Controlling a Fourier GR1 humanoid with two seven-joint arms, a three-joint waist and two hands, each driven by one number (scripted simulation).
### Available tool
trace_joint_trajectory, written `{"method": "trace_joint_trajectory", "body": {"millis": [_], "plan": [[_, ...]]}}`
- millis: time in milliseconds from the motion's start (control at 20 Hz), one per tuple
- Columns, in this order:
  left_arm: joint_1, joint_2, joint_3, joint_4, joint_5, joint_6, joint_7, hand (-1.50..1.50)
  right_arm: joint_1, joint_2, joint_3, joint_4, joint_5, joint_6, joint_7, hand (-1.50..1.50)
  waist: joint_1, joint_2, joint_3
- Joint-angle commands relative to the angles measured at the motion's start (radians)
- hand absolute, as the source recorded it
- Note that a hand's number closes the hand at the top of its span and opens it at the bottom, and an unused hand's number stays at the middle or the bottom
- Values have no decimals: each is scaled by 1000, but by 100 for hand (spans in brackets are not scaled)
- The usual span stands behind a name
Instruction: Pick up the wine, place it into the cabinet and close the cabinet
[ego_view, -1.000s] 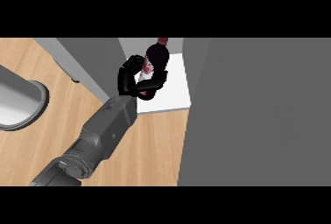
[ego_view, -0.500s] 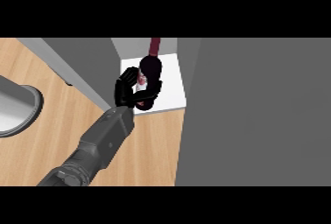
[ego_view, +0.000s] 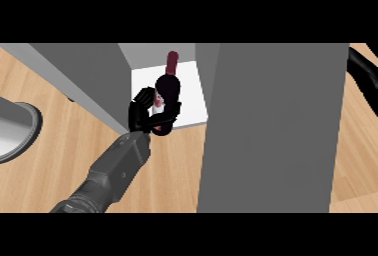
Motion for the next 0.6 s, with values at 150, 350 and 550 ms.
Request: {"method": "trace_joint_trajectory", "body": {"millis": [150, 350, 550], "plan": [[5, 0, -35, -16, 21, 57, -10, 150, -14, 6, 4, -24, -24, -15, 32, -150, -11, -3, -1], [1, 0, -62, -40, 36, 59, 8, 150, -7, 10, 2, 4, -23, -4, 9, -150, -6, -1, -1], [-35, 0, -63, -34, 51, 80, 24, 150, 23, 8, -11, -5, -27, 10, -13, -150, 5, 6, 1]]}}
